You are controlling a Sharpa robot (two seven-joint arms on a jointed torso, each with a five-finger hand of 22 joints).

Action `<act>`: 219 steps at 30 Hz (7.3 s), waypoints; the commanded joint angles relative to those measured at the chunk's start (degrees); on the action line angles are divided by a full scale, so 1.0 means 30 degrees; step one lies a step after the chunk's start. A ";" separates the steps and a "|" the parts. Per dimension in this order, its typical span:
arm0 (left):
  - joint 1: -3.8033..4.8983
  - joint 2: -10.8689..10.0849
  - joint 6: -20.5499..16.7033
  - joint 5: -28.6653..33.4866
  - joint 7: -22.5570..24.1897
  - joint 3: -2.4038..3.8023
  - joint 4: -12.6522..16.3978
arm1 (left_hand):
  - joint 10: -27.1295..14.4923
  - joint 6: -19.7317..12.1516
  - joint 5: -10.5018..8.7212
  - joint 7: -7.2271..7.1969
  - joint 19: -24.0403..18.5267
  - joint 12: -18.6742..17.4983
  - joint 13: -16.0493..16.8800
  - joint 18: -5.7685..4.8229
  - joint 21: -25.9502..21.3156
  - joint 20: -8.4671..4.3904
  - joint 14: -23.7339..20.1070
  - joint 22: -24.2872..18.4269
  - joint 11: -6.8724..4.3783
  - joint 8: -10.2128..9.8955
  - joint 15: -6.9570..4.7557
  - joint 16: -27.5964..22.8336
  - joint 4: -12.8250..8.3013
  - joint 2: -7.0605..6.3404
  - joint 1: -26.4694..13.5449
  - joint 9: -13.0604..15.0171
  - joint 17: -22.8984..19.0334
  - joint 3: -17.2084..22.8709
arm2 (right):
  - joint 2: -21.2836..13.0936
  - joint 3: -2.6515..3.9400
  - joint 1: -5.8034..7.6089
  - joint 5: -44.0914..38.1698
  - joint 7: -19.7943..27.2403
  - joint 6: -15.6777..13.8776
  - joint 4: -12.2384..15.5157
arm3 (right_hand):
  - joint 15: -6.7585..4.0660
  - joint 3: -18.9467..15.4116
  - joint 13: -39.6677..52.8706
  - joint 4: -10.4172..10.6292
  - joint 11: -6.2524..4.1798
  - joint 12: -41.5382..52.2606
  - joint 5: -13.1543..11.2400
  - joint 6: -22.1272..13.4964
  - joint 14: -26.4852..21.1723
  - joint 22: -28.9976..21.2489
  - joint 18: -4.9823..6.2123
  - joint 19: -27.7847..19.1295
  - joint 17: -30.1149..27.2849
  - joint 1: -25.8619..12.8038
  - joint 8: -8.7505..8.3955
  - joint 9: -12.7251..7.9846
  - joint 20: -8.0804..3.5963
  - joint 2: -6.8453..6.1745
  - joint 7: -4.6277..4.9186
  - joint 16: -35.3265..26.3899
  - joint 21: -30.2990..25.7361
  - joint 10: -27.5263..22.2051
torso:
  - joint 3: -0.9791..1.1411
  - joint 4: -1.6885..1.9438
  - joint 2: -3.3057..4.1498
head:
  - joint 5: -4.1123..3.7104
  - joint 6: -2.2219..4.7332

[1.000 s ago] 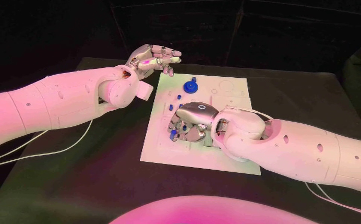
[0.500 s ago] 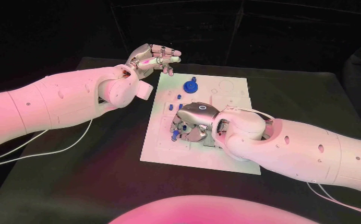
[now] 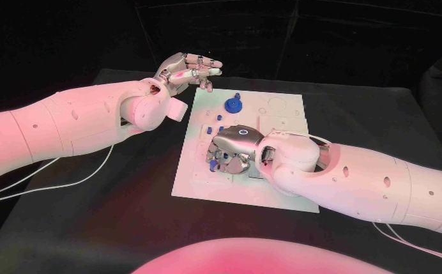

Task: Assemble the parts on the task board

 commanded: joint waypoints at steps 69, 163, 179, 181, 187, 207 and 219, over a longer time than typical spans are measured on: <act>-0.0007 -0.0292 0.0227 0.0053 0.0207 -0.0105 0.0091 | -0.0223 -0.0106 -0.0008 0.0012 -0.0147 0.0185 0.0033 0.0109 -0.0154 0.0024 -0.0128 -0.0067 0.0017 0.0130 -0.0005 -0.0112 -0.0035 0.0163 0.0066 -0.0027 -0.0084 -0.0205 | -1.0232 -0.0142 0.0016 0.4222 -0.7927 -0.2868 0.5719 | -0.0709 -1.0254 2.2711 0.5845 -0.0833 2.2239 0.2791 -0.2194 0.1357 0.4620 -0.0750 0.1382 0.4240 -0.3108 0.4053 0.2267 -0.0643 -0.0215 -0.0792 0.2967 0.3057 0.3537 | -0.0231 -0.0710 -0.0475 | -0.1952 0.0491; -0.0011 -0.0427 0.0652 0.0053 -0.0006 -0.0170 0.0206 | -0.0296 -0.0144 -0.0008 0.0020 -0.0147 0.0254 0.0030 0.0104 -0.0228 0.0042 -0.0158 -0.0122 0.0033 0.0160 0.0015 -0.0101 0.0027 0.0181 -0.0063 -0.0035 -0.0155 -0.0355 | -0.6009 -0.0120 -0.1364 0.8219 -0.8899 -0.5414 0.4432 | -0.1213 -1.2031 2.4217 0.6060 -0.1465 2.2521 0.7535 -0.1004 0.1418 0.5151 -0.0830 0.1480 0.4862 -0.3842 0.5539 0.4279 -0.1093 0.1933 -0.1540 0.3266 0.3337 0.4065 | -0.0232 -0.0660 -0.0465 | -0.1685 0.0422; -0.0011 -0.0422 0.0640 0.0053 -0.0011 -0.0170 0.0179 | -0.0296 -0.0144 -0.0008 0.0020 -0.0147 0.0254 0.0030 0.0104 -0.0228 0.0042 -0.0158 -0.0122 0.0033 0.0160 0.0015 -0.0101 0.0027 0.0181 -0.0063 -0.0035 -0.0155 -0.0355 | -0.5556 -0.0120 -0.1362 0.7202 -0.9259 -0.4611 0.4025 | -0.1044 -1.1208 2.2679 0.6197 -0.1234 2.0271 -0.0279 -0.1604 0.1347 0.4567 -0.0709 0.1218 0.4545 -0.8705 0.4863 0.4901 -0.0993 -0.0756 -0.1279 0.3034 0.2901 0.3033 | -0.0217 -0.0686 -0.0472 | -0.1614 0.0378; -0.0011 -0.0418 0.0639 0.0053 -0.0010 -0.0170 0.0173 | -0.0296 -0.0144 -0.0008 0.0020 -0.0147 0.0254 0.0030 0.0104 -0.0228 0.0042 -0.0158 -0.0122 0.0033 0.0160 0.0015 -0.0101 0.0027 0.0181 -0.0063 -0.0035 -0.0155 -0.0355 | -0.5555 -0.0120 -0.1362 0.7108 -0.9184 -0.4607 0.4041 | -0.1035 -1.1130 2.2557 0.6191 -0.1221 2.0117 -0.0267 -0.1644 0.1345 0.4555 -0.0706 0.1212 0.4541 -0.8689 0.4833 0.4909 -0.0985 -0.0795 -0.1263 0.3029 0.2892 0.2954 | -0.0225 -0.0687 -0.0475 | -0.1634 0.0361; -0.0011 -0.0414 0.0644 0.0053 -0.0014 -0.0170 0.0161 | -0.0296 -0.0144 -0.0008 0.0020 -0.0147 0.0254 0.0030 0.0104 -0.0228 0.0042 -0.0158 -0.0122 0.0033 0.0160 0.0015 -0.0101 0.0027 0.0181 -0.0063 -0.0035 -0.0155 -0.0355 | -0.5668 -0.0120 -0.1363 0.7088 -0.8092 -0.4367 0.4213 | -0.1022 -0.9997 2.2610 0.5214 -0.1220 2.0064 0.1283 -0.1631 0.1353 0.4582 -0.0707 0.1223 0.4575 -0.5505 0.4755 0.5118 -0.0964 0.0310 -0.1263 0.3026 0.2887 0.3017 | -0.0212 -0.0708 -0.0461 | -0.1626 0.0316; -0.0011 -0.0444 0.0649 0.0053 -0.0024 -0.0172 0.0144 | -0.0296 -0.0144 -0.0008 0.0020 -0.0147 0.0254 0.0030 0.0104 -0.0228 0.0042 -0.0158 -0.0122 0.0033 0.0160 0.0015 -0.0101 0.0027 0.0181 -0.0063 -0.0035 -0.0155 -0.0355 | -0.5869 -0.0120 -0.1364 0.5785 -0.8021 -0.4469 0.4129 | -0.1187 -1.0042 2.2879 0.3285 -0.1423 2.0207 0.1041 -0.1064 0.1373 0.4770 -0.0745 0.1301 0.4671 -0.2005 0.5217 0.5714 -0.1096 0.1050 -0.1479 0.3041 0.2969 0.3277 | -0.0230 -0.0695 -0.0477 | -0.1667 0.0297; -0.0012 -0.0506 0.0624 0.0053 -0.0035 -0.0175 0.0154 | -0.0296 -0.0144 -0.0008 0.0020 -0.0147 0.0254 0.0030 0.0104 -0.0228 0.0042 -0.0158 -0.0122 0.0033 0.0160 0.0015 -0.0101 0.0027 0.0181 -0.0063 -0.0035 -0.0155 -0.0355 | -0.8555 -0.0108 -0.1301 0.9242 -0.3942 -0.6190 0.5366 | -0.0879 -1.0806 2.2713 0.3694 -0.1011 1.9862 0.1923 -0.2472 0.1340 0.4548 -0.0702 0.1199 0.4533 -0.2091 0.4232 0.5474 -0.0882 0.1447 -0.0968 0.2947 0.2804 0.3050 | -0.0228 -0.0703 -0.0491 | -0.1864 0.0364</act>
